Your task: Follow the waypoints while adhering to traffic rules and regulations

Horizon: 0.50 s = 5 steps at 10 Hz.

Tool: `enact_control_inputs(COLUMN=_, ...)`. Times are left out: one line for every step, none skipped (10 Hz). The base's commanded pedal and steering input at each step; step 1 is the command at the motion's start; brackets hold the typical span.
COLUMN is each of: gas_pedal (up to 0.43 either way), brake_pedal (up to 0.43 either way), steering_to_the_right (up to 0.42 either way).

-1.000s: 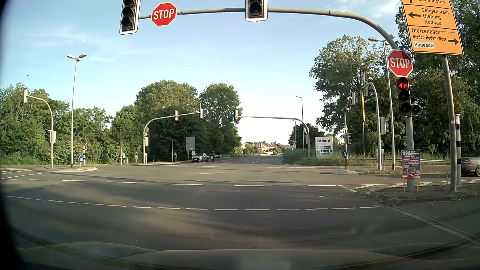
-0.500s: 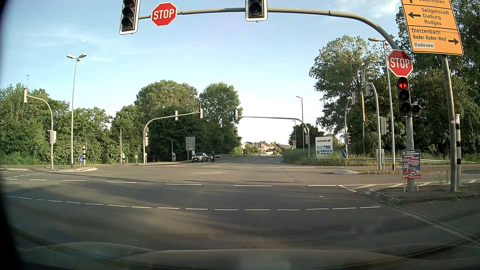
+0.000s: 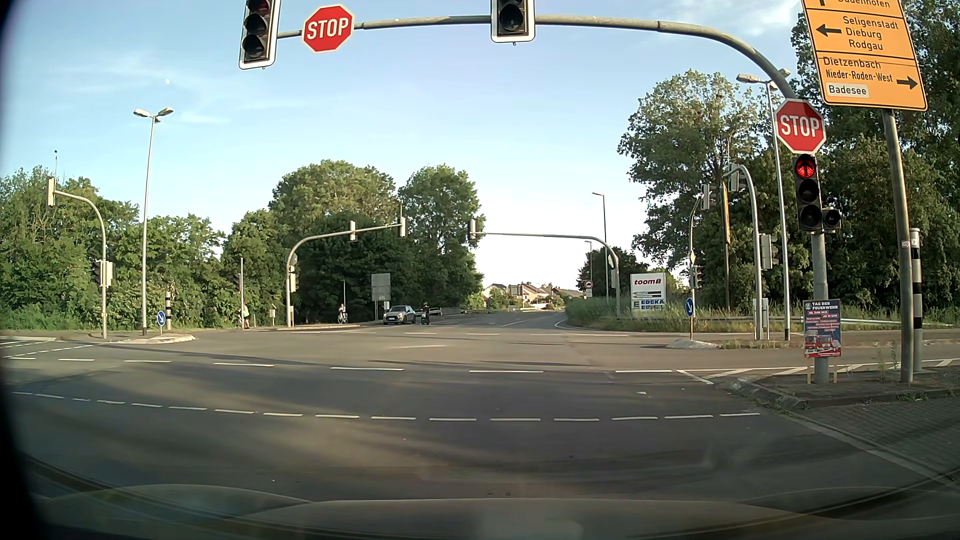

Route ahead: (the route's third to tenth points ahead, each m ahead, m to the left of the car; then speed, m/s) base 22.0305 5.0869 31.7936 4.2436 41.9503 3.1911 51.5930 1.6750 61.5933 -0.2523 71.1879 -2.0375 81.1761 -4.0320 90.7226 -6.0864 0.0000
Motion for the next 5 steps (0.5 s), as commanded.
enact_control_inputs(gas_pedal=0.000, brake_pedal=0.305, steering_to_the_right=0.006)
enact_control_inputs(gas_pedal=0.000, brake_pedal=0.305, steering_to_the_right=0.006)
enact_control_inputs(gas_pedal=0.000, brake_pedal=0.305, steering_to_the_right=0.006)
enact_control_inputs(gas_pedal=0.000, brake_pedal=0.305, steering_to_the_right=0.006)
enact_control_inputs(gas_pedal=0.000, brake_pedal=0.305, steering_to_the_right=0.006)
